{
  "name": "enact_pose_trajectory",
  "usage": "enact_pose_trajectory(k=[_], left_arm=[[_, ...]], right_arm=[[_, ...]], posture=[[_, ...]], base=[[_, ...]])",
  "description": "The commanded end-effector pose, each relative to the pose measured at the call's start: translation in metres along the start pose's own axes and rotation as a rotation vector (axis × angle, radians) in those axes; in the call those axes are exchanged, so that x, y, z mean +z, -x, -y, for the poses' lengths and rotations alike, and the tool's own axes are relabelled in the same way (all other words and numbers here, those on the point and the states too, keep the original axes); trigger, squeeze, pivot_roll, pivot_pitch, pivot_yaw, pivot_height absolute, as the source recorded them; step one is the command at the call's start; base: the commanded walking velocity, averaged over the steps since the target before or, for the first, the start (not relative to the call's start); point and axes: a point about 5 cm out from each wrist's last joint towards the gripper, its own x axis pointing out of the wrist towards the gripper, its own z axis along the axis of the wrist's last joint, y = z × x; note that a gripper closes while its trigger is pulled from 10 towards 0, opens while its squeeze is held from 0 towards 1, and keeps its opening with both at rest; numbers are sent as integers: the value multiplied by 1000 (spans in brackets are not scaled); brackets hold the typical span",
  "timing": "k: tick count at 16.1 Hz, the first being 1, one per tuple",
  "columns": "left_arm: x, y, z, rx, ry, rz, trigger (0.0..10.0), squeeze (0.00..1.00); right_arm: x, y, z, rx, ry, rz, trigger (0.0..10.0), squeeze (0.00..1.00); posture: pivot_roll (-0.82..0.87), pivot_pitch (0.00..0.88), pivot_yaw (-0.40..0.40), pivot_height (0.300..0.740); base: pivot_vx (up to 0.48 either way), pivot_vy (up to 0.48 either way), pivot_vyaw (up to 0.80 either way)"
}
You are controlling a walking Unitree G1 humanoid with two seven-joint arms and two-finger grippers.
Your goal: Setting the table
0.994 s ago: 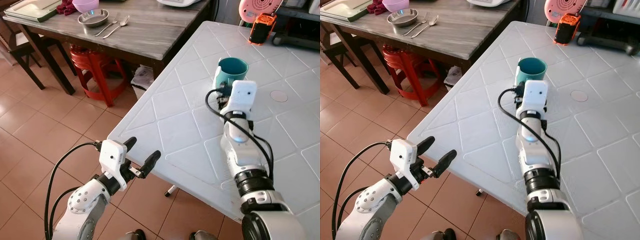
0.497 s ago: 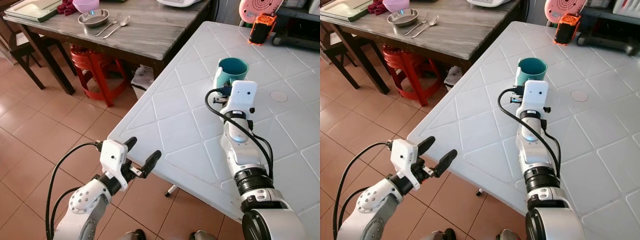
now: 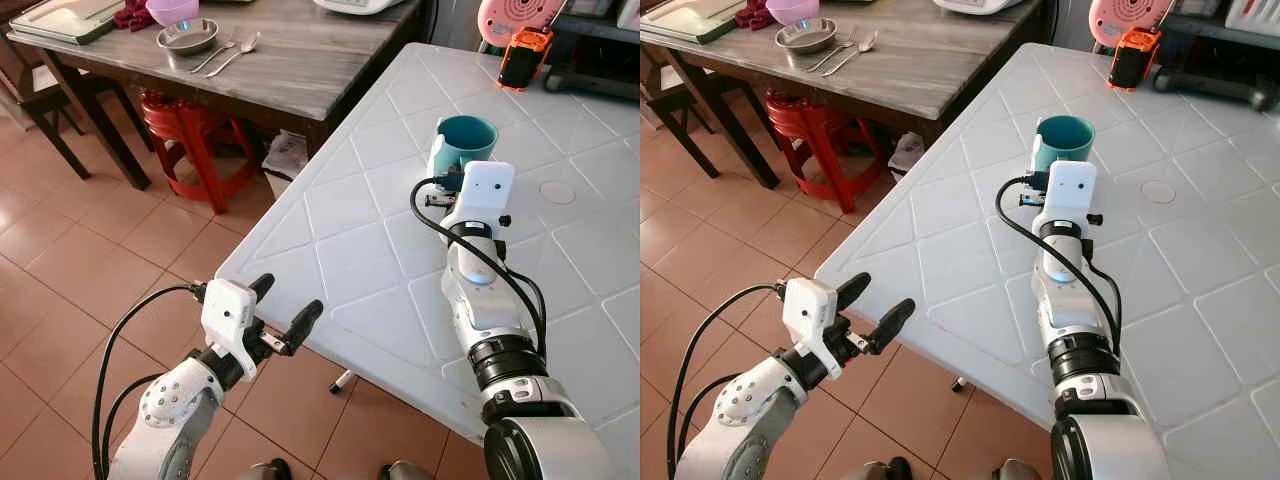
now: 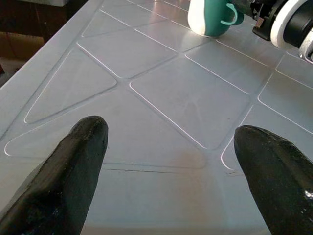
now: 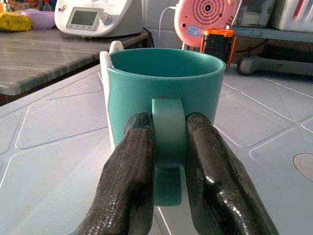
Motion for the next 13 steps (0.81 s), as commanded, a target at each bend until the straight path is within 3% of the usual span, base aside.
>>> enact_pose_trajectory(k=[1,2,3,4,5,8,13], left_arm=[[0,1,-1,10,-20,-11,10000,0],[0,0,-1,13,-22,-9,10000,0],[3,-1,-4,42,-36,8,10000,0],[5,-3,-8,76,-49,20,10000,0],[6,-5,-12,113,-58,23,10000,0],[12,-13,-28,236,-110,51,10000,0],[12,-22,-32,332,-89,66,10000,0]], right_arm=[[1,0,-2,6,-15,8,0,0],[3,0,-2,5,-18,14,0,0],[9,0,0,5,-29,42,980,0],[15,2,1,13,-26,69,3451,0],[18,4,2,26,-15,91,10000,0],[30,28,10,101,72,190,10000,0],[26,62,22,115,111,185,10000,0]], posture=[[-29,175,68,740],[-29,174,67,740],[-29,165,63,740],[-33,157,57,740],[-35,155,58,740],[-57,132,56,740],[-80,101,68,740]], base=[[0,0,0],[0,0,0],[0,0,0],[0,0,0],[0,0,0],[0,0,0],[0,0,0]])
